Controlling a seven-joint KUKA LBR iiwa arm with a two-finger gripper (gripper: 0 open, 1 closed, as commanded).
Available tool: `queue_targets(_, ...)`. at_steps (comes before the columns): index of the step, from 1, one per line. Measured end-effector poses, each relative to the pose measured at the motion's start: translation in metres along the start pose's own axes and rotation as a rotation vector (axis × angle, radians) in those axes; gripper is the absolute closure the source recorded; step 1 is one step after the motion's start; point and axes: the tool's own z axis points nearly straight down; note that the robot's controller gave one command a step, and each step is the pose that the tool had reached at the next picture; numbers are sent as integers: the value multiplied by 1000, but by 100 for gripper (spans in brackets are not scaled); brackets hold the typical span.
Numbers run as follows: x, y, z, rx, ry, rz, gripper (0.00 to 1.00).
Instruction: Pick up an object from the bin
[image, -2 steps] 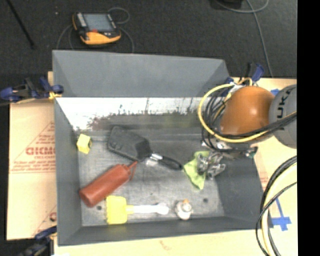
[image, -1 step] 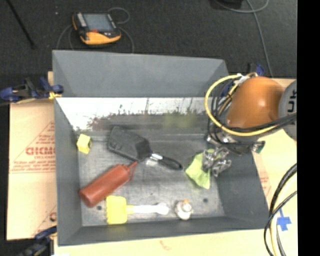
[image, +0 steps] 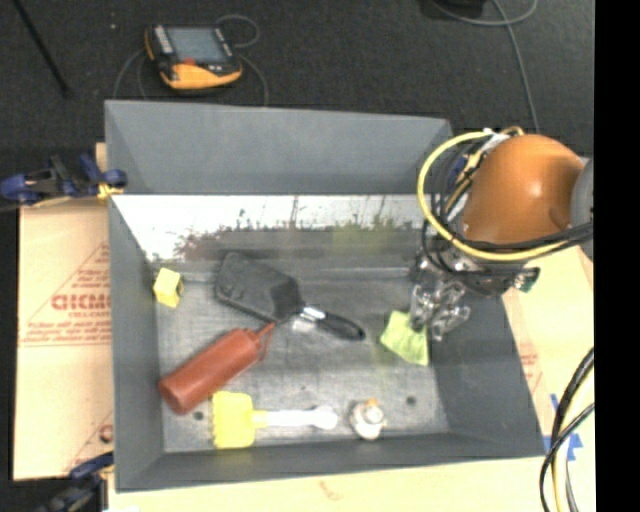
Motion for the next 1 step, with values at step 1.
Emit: queue_targets(1, 4, -3, -7, -8, 3, 3, 100)
